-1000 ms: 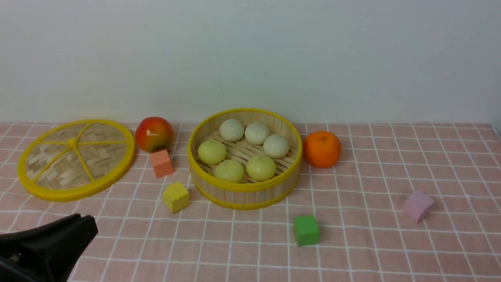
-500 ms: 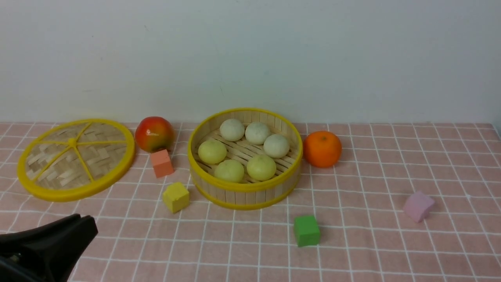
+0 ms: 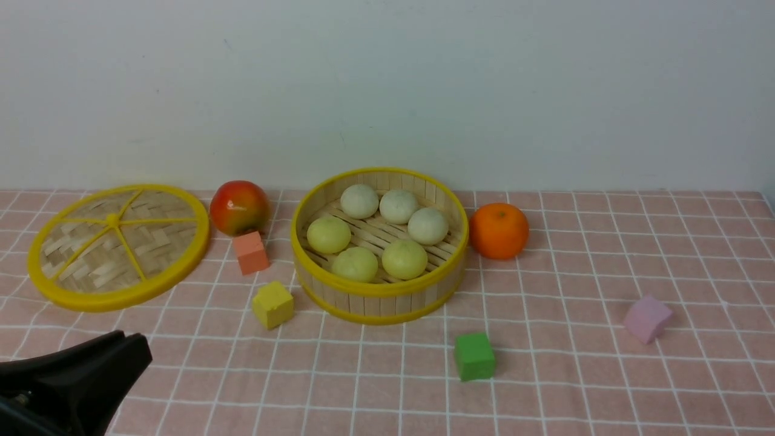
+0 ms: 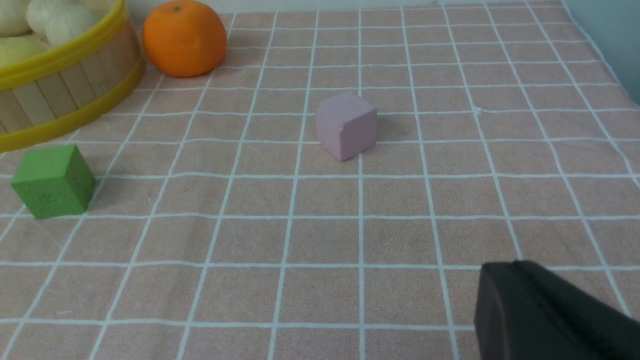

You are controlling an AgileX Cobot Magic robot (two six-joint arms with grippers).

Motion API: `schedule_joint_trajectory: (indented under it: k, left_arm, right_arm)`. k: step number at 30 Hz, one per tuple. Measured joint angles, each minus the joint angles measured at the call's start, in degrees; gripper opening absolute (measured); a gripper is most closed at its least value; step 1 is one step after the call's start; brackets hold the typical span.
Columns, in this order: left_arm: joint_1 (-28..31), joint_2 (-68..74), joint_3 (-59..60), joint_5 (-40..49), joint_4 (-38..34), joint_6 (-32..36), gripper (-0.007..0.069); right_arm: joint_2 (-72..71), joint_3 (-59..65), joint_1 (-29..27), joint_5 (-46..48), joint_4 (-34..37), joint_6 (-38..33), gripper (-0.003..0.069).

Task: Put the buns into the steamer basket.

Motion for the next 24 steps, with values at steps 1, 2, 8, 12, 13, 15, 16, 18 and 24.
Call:
schedule_joint_trajectory:
  k: [1,2,8,12,13,15,16,18,24]
  left_arm:
    - [0.00,0.00,0.00,0.00,0.00,0.00,0.0155]
    - [0.00,0.00,0.00,0.00,0.00,0.00,0.0155]
    - [0.00,0.00,0.00,0.00,0.00,0.00,0.0161]
    - [0.19,-1.01,0.00,-0.27,0.00,0.00,0.0163]
    - [0.65,-2.02,0.00,-0.27,0.00,0.00,0.0163]
    - [2.60,-4.89,0.00,0.68,0.00,0.00,0.0163]
    - [3.98,-6.66,0.00,1.87,-0.02,0.00,0.0163]
    - [5.92,-9.00,0.00,3.85,-0.19,0.00,0.0162]
    - [18.15,-23.59,4.20,13.77,-0.87,0.00,-0.0013]
  right_arm:
    - [0.00,0.00,0.00,0.00,0.00,0.00,0.0003]
    - [0.00,0.00,0.00,0.00,0.00,0.00,0.0004]
    - [0.00,0.07,0.00,-0.25,0.00,0.00,0.0011]
    - [0.00,0.12,0.00,-0.41,0.00,0.00,0.0012]
    - [0.00,0.12,0.00,-0.41,0.00,0.00,0.0012]
    - [0.00,0.12,0.00,-0.41,0.00,0.00,0.0012]
    - [0.00,0.12,0.00,-0.41,0.00,0.00,0.0013]
    - [0.00,0.12,0.00,-0.41,0.00,0.00,0.0013]
    - [0.00,0.12,0.00,-0.41,0.07,0.00,0.0020]
